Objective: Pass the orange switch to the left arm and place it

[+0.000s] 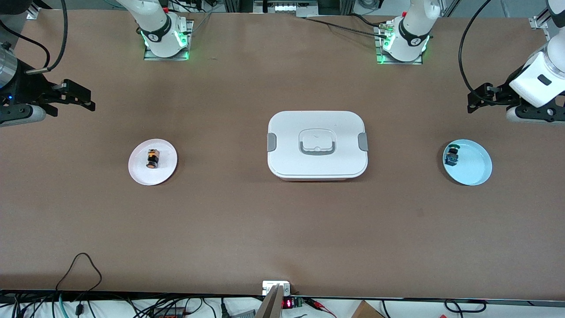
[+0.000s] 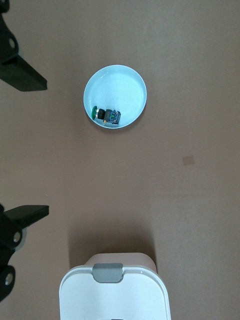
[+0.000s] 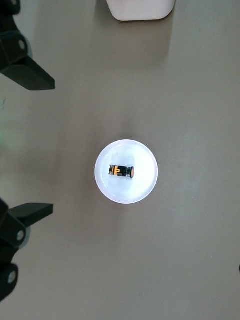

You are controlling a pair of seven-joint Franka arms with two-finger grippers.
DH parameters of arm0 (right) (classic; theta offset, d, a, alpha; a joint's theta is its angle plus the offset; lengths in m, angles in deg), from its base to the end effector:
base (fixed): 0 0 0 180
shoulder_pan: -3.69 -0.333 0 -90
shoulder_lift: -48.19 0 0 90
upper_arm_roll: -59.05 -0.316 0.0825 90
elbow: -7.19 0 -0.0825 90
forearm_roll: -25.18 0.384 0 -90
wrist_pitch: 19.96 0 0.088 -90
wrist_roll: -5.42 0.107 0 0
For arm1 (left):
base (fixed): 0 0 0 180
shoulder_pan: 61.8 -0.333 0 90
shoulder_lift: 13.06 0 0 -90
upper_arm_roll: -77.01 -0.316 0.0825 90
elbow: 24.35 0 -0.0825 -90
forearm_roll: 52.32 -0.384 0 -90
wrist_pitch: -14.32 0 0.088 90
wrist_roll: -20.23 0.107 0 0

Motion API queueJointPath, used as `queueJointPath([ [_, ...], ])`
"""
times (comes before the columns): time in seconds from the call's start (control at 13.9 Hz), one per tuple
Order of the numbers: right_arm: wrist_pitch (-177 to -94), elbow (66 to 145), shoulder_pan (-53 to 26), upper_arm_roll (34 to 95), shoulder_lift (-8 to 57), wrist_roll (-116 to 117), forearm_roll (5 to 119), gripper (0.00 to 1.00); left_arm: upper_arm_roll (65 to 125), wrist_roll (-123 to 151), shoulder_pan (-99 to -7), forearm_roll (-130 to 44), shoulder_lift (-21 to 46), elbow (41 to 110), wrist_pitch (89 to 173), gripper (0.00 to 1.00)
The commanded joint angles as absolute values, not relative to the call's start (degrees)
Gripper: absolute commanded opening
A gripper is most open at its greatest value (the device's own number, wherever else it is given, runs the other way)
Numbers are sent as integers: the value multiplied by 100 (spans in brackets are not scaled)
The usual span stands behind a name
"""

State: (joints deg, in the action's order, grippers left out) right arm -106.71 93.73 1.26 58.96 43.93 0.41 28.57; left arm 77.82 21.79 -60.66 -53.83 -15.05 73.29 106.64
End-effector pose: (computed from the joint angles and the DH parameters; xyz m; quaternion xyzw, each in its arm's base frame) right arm 0.5702 0.0317 0.6064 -0.9967 -0.0662 0.0347 0.0304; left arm 0.5431 -0.0159 0.5841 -0.9990 0.0315 0.0290 0.0135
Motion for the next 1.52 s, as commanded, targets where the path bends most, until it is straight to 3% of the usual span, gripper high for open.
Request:
queueJointPath([
  [0.0, -10600, 9244, 140, 5905, 4362, -29, 2860, 100, 7762, 2119, -6031, -5469, -1437, 7146, 10538, 100],
  [1.44, -10653, 9524, 141, 5905, 4484, -416, 2861, 100, 7762, 2128, -6031, -5495, -1420, 7146, 10564, 100],
])
